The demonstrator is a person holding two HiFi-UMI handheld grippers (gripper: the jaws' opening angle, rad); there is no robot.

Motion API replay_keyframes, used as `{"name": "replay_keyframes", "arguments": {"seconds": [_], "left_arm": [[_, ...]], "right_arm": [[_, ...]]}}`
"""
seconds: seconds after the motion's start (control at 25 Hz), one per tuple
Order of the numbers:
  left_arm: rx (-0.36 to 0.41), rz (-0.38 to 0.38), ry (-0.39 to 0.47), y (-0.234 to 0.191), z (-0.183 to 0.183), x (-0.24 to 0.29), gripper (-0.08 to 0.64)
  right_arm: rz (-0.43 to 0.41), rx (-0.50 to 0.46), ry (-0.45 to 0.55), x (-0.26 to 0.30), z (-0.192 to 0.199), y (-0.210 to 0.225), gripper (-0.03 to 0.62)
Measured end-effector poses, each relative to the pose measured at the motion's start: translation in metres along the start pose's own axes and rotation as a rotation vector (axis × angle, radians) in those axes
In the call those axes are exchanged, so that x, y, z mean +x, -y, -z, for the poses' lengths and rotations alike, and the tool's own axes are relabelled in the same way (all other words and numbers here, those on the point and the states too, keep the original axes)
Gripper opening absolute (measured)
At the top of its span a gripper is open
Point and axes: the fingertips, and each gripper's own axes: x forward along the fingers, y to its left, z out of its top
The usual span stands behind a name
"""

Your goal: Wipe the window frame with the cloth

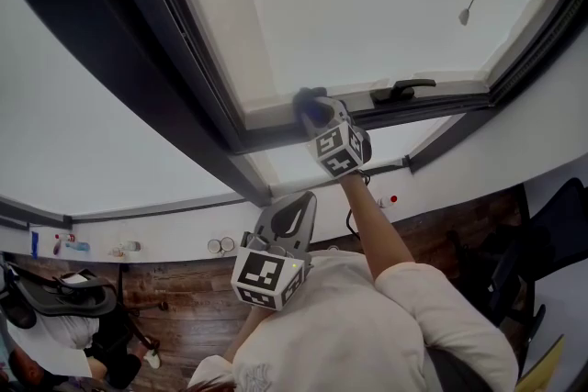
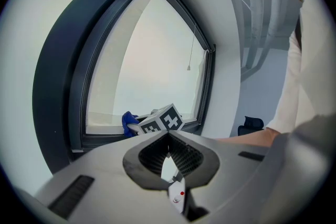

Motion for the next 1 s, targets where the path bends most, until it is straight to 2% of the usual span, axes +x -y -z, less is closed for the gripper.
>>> {"name": "replay_keyframes", "arguments": {"seconds": [0.52,1.0], "left_arm": [[0.008,0.035,-0.009,0.009,-0.001,0.013,0.009],[0.009,0.031,0.005,0.011,-0.004,0.026,0.009]], "right_arm": [[0.061,0.018,-0.011,-0.013,0.018,0.026,0.089],[0.069,0.023,-0.009,-0.020,0.030,0.044,0.089]]}}
